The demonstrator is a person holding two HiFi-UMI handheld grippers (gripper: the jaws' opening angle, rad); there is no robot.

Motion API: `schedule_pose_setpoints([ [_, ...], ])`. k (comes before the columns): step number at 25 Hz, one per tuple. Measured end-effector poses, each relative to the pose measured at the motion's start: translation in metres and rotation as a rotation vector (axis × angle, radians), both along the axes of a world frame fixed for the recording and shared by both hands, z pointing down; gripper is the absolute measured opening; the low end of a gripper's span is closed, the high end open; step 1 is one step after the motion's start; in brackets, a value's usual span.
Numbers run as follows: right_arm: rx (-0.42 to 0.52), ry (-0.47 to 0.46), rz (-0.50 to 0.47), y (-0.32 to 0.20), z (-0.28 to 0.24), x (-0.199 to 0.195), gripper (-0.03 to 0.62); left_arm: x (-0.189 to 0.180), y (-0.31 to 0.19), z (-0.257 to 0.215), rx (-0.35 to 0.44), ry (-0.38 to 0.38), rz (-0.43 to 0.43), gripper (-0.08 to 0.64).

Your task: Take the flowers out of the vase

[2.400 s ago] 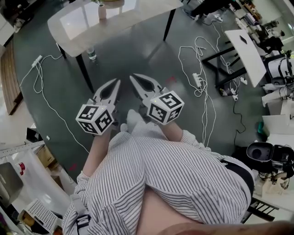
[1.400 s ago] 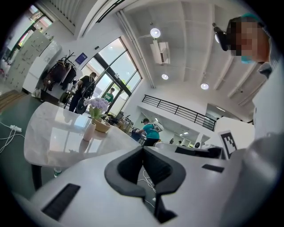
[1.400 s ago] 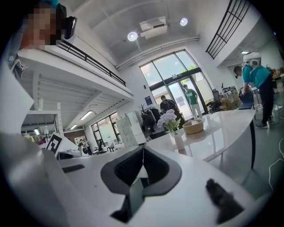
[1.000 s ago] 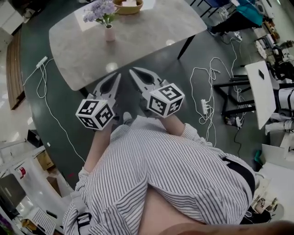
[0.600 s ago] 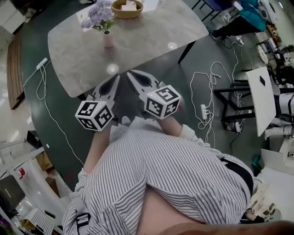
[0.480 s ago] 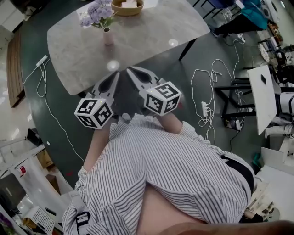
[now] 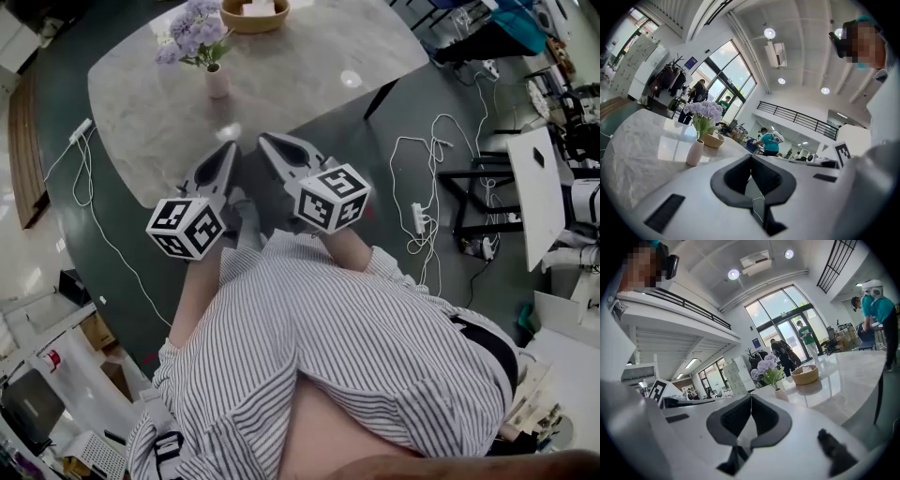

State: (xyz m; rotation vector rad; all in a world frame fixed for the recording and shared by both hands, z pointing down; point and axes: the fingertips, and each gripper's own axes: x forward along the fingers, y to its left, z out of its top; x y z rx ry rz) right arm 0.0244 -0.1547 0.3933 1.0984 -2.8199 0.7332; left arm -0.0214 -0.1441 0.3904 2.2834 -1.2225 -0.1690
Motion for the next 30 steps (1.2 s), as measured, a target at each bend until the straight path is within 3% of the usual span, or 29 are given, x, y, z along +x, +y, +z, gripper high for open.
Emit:
schedule_pose_setpoints([
  [12, 0.002, 0.021, 0.010, -0.086, -0.001, -0.030, 0.015, -0.032, -0.090, -0.003, 0.012, 0.014, 0.019, 0.011],
  [30, -0.052, 0.018, 0.118, -0.184, 0.017, -0.058, 0.015, -0.041, -0.183, 0.015, -0.042, -0.016, 0.178, 0.011],
])
